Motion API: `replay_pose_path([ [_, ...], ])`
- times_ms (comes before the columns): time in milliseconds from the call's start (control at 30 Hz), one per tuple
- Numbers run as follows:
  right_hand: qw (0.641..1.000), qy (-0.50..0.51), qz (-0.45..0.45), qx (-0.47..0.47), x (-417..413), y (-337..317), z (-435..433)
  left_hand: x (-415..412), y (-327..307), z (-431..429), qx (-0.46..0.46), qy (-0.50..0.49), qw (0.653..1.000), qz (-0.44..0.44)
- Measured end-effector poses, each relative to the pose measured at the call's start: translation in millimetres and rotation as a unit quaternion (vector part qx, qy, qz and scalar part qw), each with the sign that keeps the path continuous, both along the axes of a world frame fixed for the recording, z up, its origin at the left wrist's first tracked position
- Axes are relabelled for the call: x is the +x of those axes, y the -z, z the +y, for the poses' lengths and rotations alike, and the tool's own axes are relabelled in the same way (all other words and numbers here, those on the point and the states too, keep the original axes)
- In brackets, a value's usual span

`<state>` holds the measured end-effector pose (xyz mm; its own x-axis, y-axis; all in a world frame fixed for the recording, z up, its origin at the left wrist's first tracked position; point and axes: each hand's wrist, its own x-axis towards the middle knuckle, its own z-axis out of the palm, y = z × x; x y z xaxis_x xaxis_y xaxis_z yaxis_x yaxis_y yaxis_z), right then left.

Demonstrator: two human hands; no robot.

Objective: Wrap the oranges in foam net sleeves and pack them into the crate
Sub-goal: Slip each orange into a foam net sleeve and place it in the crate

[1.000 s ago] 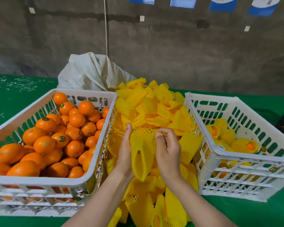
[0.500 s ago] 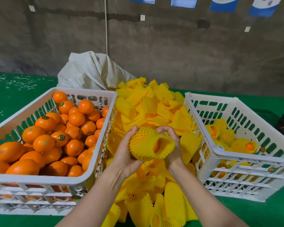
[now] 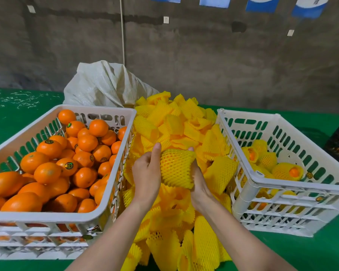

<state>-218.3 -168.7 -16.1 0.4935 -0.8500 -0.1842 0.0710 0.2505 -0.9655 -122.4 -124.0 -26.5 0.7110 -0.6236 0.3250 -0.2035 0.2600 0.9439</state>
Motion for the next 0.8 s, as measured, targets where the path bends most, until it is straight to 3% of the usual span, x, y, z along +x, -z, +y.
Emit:
replay_pose_path([
  [67,0.998,0.025,0.048,-0.032,3.4,4.2,1.0,2.6,1.5,-2.7,0.014,-0.051,0.997,-0.063],
  [133,0.998,0.037,0.043,-0.015,5.4,4.3,2.4,2.4,4.8,-5.8,0.021,-0.07,0.996,-0.059],
  [233,0.997,0.064,0.008,0.036,7.5,2.5,-0.8,1.7,11.6,-9.4,0.021,-0.003,0.997,0.073],
  [333,0.988,0.072,-0.081,0.11,6.3,7.6,-10.5,6.8,14.8,-12.1,0.02,0.11,0.969,0.222],
  [400,0.982,0.064,-0.112,0.138,4.8,9.4,-13.0,12.2,16.6,-12.5,0.026,0.164,0.952,0.259],
  [600,0.972,0.026,-0.132,0.195,2.1,7.8,-8.4,15.8,11.6,-11.6,0.061,0.184,0.956,0.218],
  [800,0.973,0.011,-0.133,0.188,1.9,6.6,-3.2,14.9,6.3,-11.0,0.084,0.168,0.965,0.185],
])
